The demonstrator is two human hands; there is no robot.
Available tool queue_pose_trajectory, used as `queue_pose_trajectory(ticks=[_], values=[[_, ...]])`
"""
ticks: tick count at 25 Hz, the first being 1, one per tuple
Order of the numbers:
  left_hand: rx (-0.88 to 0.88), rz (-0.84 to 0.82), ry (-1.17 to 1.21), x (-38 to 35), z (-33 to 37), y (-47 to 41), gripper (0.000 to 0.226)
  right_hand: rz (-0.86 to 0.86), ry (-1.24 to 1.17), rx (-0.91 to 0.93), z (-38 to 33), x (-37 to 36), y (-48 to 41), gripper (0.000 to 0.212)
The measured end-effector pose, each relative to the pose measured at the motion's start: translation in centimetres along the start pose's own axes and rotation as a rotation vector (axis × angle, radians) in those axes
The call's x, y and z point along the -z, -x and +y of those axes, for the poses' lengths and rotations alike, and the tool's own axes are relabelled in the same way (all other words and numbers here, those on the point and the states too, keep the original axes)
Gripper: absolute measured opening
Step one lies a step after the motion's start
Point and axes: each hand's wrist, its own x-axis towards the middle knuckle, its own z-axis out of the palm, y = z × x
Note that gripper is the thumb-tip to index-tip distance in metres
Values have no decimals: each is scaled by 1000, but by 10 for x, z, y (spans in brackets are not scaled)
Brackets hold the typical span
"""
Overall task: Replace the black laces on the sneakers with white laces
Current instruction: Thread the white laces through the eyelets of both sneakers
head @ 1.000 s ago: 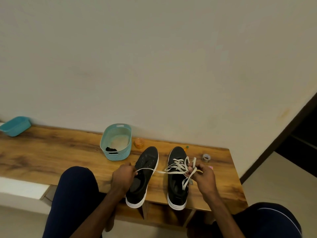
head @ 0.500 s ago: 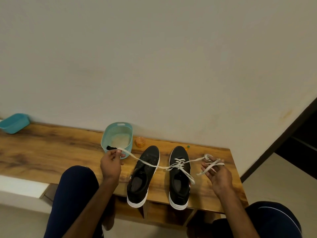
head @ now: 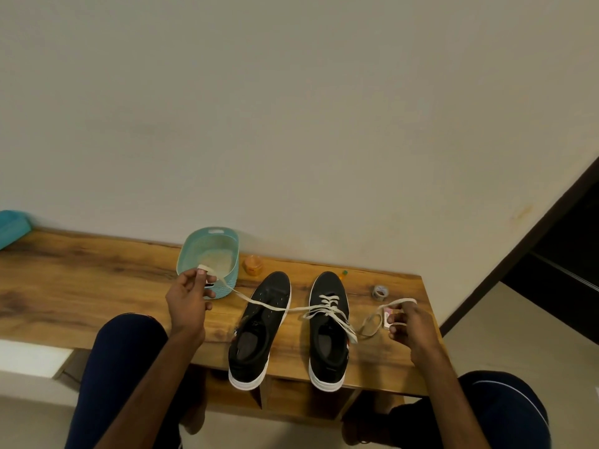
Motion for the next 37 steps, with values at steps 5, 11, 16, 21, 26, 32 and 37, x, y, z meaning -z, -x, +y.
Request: queue_pose_trajectory(ticks=[5,11,16,21,26,32,37], values=[[-138,-118,-138,-2,-7,8,17,-120,600,84,31,-3,-17,21],[-538,-418,-542,-12,-7,25,26,-113,1327,372,34,-18,-1,55],[-606,-619,-783,-20,-20,37,21,-333,559,581,10,-74,59,24],[-699,-675,-924,-26,-30,51,28,-537,310,525,31,-126,88,20],[-762,-622,-888,-31,-31,51,27,-507,251,430,26,-116,72,11],[-660,-597,-976,-34,-29,48,34,-509,275,385,23,-115,69,9],[-548,-529,-1147,-33,-50,25,22,-334,79,287,-1,-103,56,9]])
